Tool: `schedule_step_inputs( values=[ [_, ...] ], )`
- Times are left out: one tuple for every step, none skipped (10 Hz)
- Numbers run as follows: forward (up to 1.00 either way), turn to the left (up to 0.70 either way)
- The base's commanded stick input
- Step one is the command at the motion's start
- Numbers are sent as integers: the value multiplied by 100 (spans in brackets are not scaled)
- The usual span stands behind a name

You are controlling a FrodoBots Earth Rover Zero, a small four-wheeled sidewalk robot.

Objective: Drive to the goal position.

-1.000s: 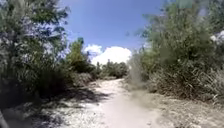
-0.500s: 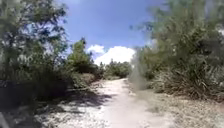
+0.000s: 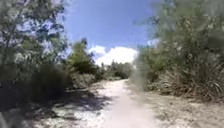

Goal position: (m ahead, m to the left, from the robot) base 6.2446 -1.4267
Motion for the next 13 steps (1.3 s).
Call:
schedule_step_inputs(
  values=[
    [44,2],
    [44,2],
    [44,2],
    [44,3],
    [44,3],
    [44,3],
    [44,3],
    [44,15],
    [44,27],
    [44,18],
    [44,7],
    [44,2],
    [44,2]
  ],
)
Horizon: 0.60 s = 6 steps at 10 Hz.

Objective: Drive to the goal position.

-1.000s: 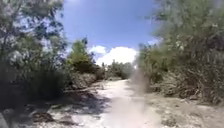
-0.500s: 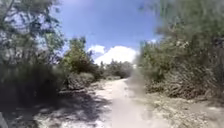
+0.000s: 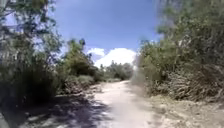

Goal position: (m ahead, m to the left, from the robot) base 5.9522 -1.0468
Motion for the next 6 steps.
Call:
schedule_step_inputs(
  values=[
    [44,11],
    [44,26],
    [44,25],
    [44,19],
    [44,8],
    [44,3]
  ],
)
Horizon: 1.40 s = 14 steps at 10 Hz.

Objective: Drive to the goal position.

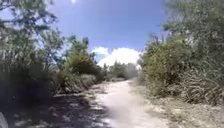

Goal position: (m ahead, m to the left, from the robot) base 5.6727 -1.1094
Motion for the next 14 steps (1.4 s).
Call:
schedule_step_inputs(
  values=[
    [44,3],
    [44,3],
    [44,3],
    [44,3],
    [44,3],
    [44,3],
    [44,3],
    [44,3],
    [44,3],
    [44,3],
    [44,4],
    [44,18],
    [44,25],
    [44,27]
  ],
)
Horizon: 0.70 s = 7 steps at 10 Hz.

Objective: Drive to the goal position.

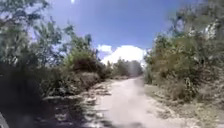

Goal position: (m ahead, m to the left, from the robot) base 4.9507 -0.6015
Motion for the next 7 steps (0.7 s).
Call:
schedule_step_inputs(
  values=[
    [44,26],
    [44,6],
    [44,2],
    [44,2],
    [44,2],
    [44,2],
    [44,2]
  ],
)
